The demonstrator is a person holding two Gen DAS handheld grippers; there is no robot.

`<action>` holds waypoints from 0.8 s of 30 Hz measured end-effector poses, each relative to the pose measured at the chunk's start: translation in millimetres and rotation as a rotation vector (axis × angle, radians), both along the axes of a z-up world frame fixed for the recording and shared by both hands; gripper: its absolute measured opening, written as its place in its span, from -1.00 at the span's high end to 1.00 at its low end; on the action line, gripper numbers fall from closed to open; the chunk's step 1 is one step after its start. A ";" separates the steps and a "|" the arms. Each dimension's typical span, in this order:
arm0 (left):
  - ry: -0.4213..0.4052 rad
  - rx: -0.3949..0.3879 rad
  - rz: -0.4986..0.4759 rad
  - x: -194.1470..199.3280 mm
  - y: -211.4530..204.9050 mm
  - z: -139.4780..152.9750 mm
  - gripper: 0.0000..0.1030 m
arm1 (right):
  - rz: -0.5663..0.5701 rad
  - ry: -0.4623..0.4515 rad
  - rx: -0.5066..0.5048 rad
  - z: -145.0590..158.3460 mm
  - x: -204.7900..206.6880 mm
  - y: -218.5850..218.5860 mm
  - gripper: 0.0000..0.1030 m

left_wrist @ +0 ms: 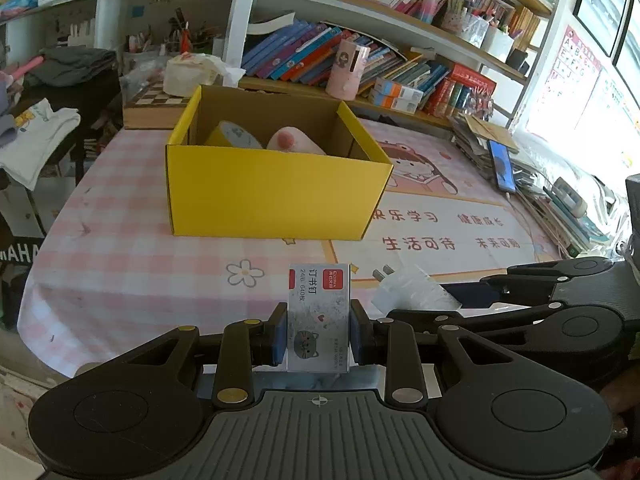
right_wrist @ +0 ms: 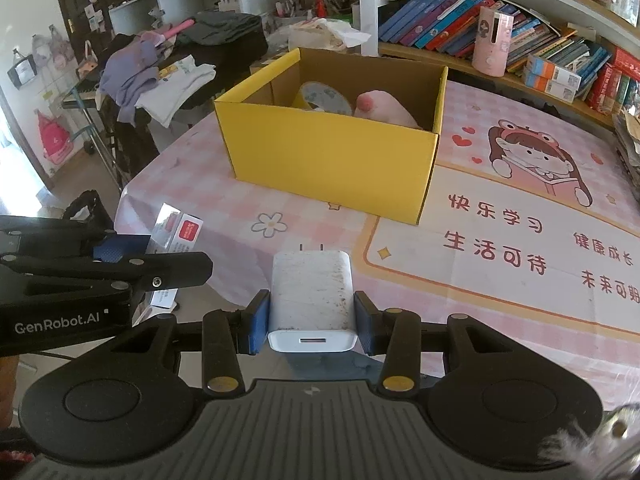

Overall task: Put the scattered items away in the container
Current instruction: 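Lower the card package into the box with left tool while right tool lowers the charger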

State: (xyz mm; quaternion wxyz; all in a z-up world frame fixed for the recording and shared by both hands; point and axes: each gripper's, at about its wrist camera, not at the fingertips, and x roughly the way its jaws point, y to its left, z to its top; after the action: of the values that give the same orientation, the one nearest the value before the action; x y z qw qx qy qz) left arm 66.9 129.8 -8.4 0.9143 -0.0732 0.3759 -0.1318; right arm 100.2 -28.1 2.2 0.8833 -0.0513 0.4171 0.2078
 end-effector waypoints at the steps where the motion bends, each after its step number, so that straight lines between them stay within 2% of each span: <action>1: 0.000 0.000 -0.002 0.3 0.5 0.0 0.45 | 0.000 0.000 0.000 -0.1 0.4 0.6 0.20; 14: 0.001 -0.009 0.012 7.3 6.5 -0.7 0.45 | 0.024 -0.001 -0.001 -0.3 9.5 8.4 0.20; 24: -0.042 -0.024 0.063 27.4 12.2 11.9 0.45 | 0.060 -0.070 0.006 12.6 31.5 8.5 0.20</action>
State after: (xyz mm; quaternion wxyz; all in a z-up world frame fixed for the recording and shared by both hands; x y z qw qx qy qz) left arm 94.3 142.0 3.5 0.9248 -0.0932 0.3523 -0.1090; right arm 131.7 -19.6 14.8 0.8908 -0.0685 0.3838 0.2332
